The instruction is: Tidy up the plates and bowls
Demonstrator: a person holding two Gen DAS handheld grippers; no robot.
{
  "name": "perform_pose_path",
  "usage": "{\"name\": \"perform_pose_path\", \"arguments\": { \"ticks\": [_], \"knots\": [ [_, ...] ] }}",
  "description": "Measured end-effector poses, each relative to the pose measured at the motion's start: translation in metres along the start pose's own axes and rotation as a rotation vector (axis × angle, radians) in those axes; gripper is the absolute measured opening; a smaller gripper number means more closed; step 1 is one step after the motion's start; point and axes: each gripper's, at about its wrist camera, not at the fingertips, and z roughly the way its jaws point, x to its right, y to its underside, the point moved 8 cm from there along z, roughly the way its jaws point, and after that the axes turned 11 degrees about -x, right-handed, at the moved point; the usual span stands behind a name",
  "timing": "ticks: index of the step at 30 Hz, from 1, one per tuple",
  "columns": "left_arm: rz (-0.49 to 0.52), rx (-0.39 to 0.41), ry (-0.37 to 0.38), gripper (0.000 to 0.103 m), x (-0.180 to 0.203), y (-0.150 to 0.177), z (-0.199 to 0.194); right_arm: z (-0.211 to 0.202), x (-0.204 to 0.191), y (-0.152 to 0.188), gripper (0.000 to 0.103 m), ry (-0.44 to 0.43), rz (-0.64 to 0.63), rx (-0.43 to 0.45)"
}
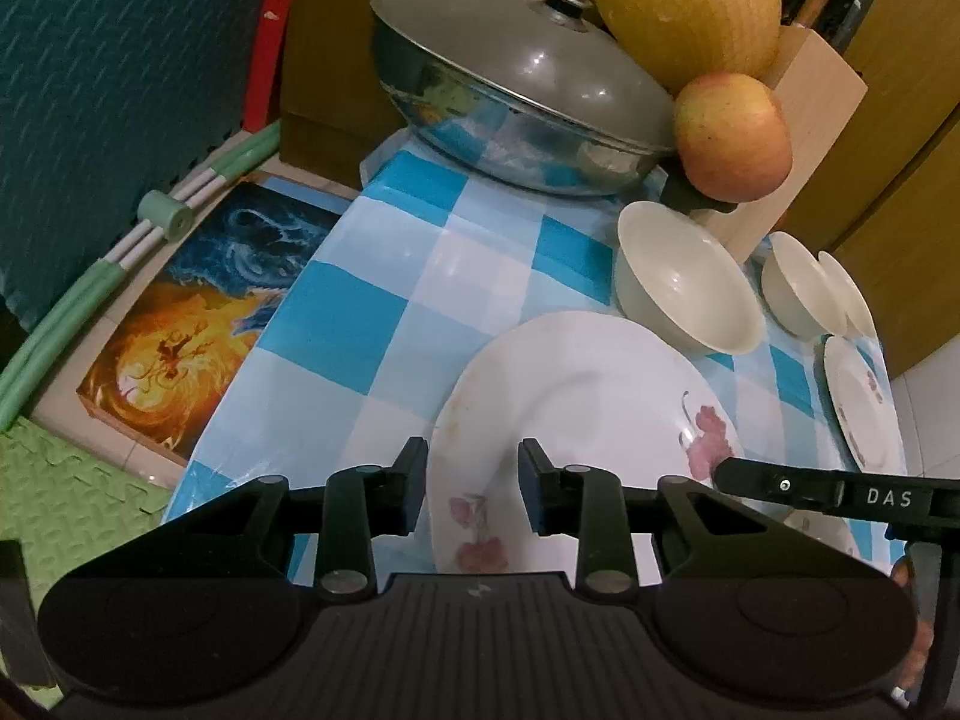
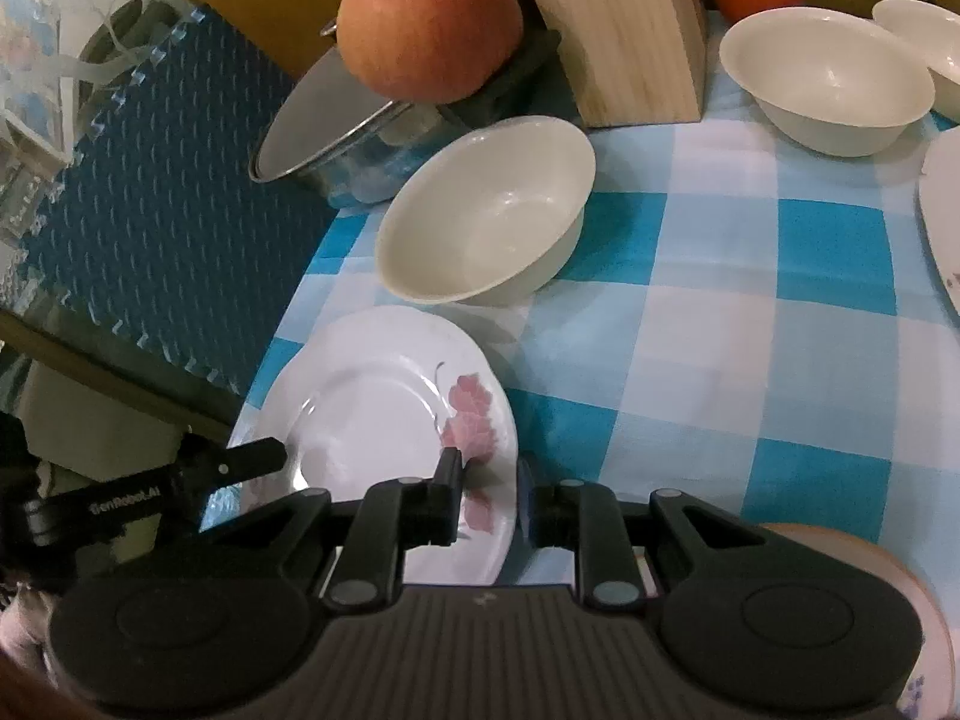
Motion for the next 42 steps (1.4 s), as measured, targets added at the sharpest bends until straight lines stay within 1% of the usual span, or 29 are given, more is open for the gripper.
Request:
{"name": "perform_pose_path", "arguments": {
  "ticks": [11, 25, 42],
  "knots": [
    [0.028, 0.004, 0.013, 0.039, 0.009, 0.004, -0.004, -0.019, -0.003, 0.005, 0.014, 0.003, 0.014, 0.017],
    [0.090, 0.006, 0.055, 0.041, 0.035, 0.012, -0.008, -0.051, 0.009, 0.025, 0.014, 0.023, 0.061, 0.060],
    [0.210, -0.036, 0.088, 0.041, 0.080, 0.032, 0.002, -0.083, 0.040, 0.057, 0.015, 0.069, 0.153, 0.095]
  ]
}}
